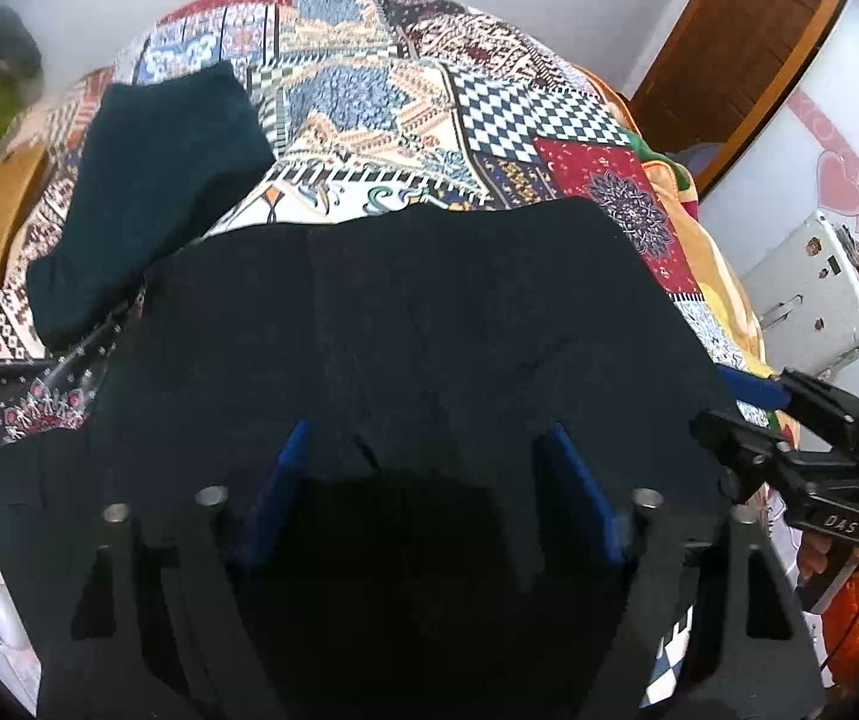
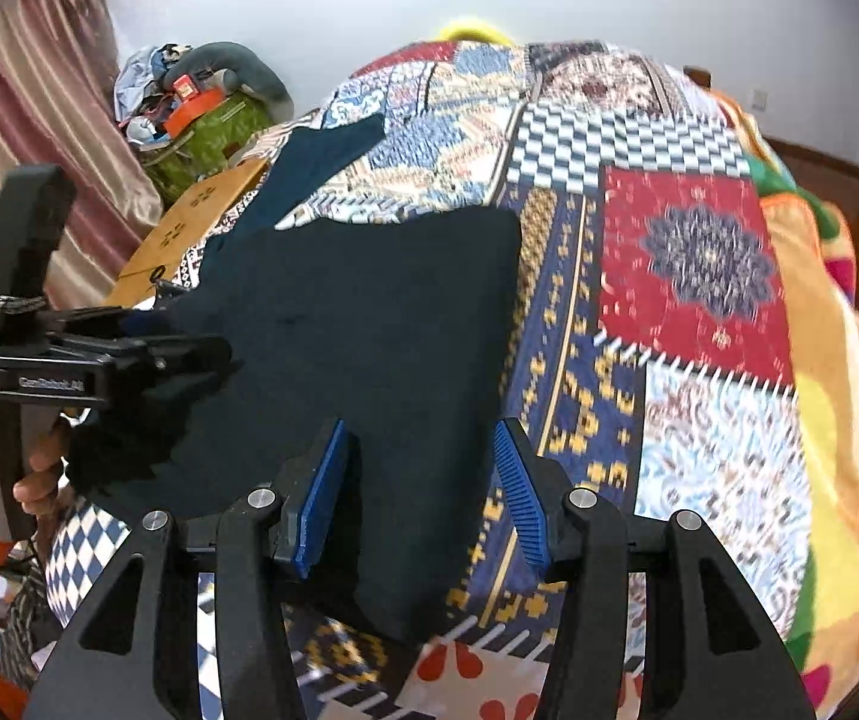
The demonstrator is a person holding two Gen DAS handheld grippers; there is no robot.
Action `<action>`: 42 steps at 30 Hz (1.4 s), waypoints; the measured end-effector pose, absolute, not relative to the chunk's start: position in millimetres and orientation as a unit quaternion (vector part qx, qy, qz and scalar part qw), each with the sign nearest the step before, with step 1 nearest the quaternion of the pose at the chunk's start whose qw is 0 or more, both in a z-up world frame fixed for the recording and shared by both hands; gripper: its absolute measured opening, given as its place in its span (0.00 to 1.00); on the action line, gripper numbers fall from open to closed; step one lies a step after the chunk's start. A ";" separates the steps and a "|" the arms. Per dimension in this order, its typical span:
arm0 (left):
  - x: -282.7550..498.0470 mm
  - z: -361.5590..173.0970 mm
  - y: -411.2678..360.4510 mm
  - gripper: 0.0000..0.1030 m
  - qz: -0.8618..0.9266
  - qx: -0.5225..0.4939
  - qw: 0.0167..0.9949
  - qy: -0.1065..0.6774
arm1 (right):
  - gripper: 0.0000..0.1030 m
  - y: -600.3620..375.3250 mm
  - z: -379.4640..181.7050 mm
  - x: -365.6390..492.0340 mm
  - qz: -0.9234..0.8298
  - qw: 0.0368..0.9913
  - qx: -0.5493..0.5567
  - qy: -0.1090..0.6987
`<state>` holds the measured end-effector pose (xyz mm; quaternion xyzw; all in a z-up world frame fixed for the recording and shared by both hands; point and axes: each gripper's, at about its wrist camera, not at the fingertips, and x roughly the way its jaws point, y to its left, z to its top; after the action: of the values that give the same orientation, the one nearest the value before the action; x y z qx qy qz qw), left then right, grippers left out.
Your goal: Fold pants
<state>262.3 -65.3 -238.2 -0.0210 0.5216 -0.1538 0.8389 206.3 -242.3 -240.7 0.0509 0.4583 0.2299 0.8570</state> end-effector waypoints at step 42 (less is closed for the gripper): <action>200.1 -200.7 17.0 0.65 -0.028 -0.001 0.896 0.443 | 0.46 -199.9 -220.8 219.6 0.259 0.861 0.010 0.437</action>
<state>200.1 17.0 -200.7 -0.0008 0.4426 -0.0281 0.8963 219.6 -199.9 -220.8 0.0099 0.4368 0.2593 0.8613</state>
